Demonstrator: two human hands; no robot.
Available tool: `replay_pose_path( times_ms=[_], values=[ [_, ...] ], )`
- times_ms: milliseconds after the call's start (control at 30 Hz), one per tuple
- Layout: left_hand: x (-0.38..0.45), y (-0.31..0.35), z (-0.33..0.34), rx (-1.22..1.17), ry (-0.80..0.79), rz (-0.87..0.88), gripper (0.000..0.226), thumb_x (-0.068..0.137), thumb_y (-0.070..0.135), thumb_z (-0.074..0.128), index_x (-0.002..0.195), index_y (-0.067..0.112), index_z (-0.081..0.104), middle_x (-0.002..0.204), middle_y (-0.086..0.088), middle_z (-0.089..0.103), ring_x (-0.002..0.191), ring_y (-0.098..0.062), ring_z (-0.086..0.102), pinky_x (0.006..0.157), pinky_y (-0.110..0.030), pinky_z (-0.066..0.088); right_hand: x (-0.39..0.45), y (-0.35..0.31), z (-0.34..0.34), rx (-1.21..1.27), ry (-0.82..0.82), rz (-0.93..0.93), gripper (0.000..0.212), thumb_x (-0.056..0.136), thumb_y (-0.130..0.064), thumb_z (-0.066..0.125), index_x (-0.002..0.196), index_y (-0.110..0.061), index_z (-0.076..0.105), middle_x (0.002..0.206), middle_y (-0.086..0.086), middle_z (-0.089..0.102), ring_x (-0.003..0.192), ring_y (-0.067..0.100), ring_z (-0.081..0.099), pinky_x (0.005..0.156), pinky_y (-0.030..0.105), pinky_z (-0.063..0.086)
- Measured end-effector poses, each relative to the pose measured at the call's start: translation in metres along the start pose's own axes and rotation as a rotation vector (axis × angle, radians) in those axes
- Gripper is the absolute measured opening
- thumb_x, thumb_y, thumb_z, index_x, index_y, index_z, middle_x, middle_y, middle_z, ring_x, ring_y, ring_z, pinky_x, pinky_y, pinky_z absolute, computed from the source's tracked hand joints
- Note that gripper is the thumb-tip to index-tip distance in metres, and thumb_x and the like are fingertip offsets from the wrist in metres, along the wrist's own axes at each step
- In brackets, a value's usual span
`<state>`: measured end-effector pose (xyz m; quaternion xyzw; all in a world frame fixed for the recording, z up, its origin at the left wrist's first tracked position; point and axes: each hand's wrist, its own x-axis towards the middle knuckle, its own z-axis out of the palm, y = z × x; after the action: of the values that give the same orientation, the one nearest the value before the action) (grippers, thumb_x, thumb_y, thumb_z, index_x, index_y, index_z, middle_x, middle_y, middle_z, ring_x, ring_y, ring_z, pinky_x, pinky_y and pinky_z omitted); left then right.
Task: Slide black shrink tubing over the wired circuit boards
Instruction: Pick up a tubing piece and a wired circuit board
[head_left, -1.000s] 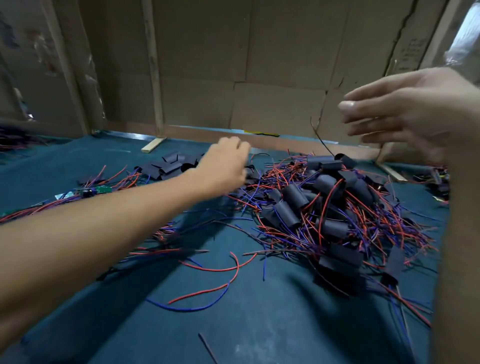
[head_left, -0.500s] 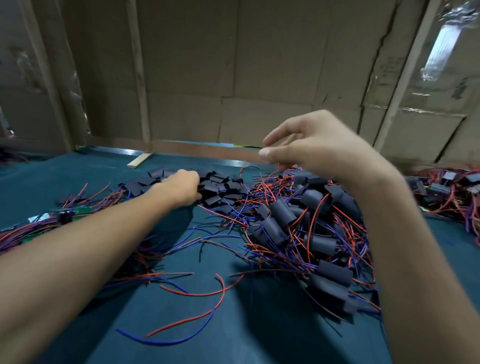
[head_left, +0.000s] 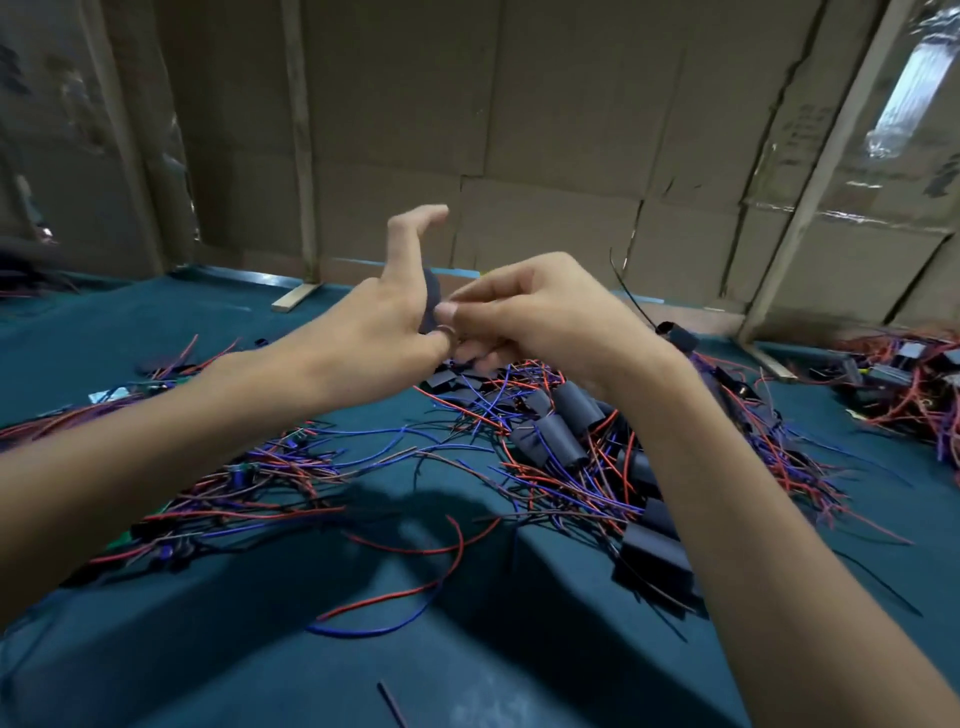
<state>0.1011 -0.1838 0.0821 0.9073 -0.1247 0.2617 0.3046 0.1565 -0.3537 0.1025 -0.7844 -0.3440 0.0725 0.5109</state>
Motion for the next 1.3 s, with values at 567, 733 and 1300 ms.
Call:
replay_pose_path(
  times_ms=[567, 733, 1300],
  values=[
    [-0.015, 0.008, -0.026, 0.311, -0.113, 0.151, 0.094, 0.089, 0.007, 0.055, 0.147, 0.038, -0.012, 0.079, -0.010, 0.061, 0.054, -0.025, 0.059, 0.059, -0.049, 0.054, -0.013, -0.029, 0.013, 0.287, 0.006, 0.069, 0.003, 0.087, -0.007, 0.076, 0.084, -0.008, 0.075, 0.089, 0.019, 0.076, 0.084, 0.029, 0.073, 0.081, 0.042, 0.063],
    [-0.008, 0.005, -0.027, 0.307, -0.139, 0.095, 0.103, 0.091, 0.007, 0.062, 0.150, 0.039, -0.016, 0.060, 0.001, 0.058, 0.049, -0.014, 0.060, 0.056, -0.038, 0.055, -0.013, -0.028, 0.015, 0.288, 0.020, 0.102, 0.019, 0.088, -0.013, 0.076, 0.102, -0.001, 0.073, 0.097, 0.020, 0.077, 0.089, 0.033, 0.076, 0.083, 0.045, 0.063],
    [-0.008, -0.013, -0.032, 0.005, -0.296, 0.194, 0.107, 0.076, 0.011, 0.052, 0.150, 0.047, -0.017, 0.072, -0.005, 0.055, 0.057, -0.017, 0.057, 0.059, -0.027, 0.050, -0.005, -0.022, 0.026, -0.161, 0.192, -0.077, 0.030, 0.059, -0.027, 0.078, 0.086, -0.015, 0.071, 0.073, 0.005, 0.077, 0.071, 0.023, 0.077, 0.076, 0.052, 0.063]
  ],
)
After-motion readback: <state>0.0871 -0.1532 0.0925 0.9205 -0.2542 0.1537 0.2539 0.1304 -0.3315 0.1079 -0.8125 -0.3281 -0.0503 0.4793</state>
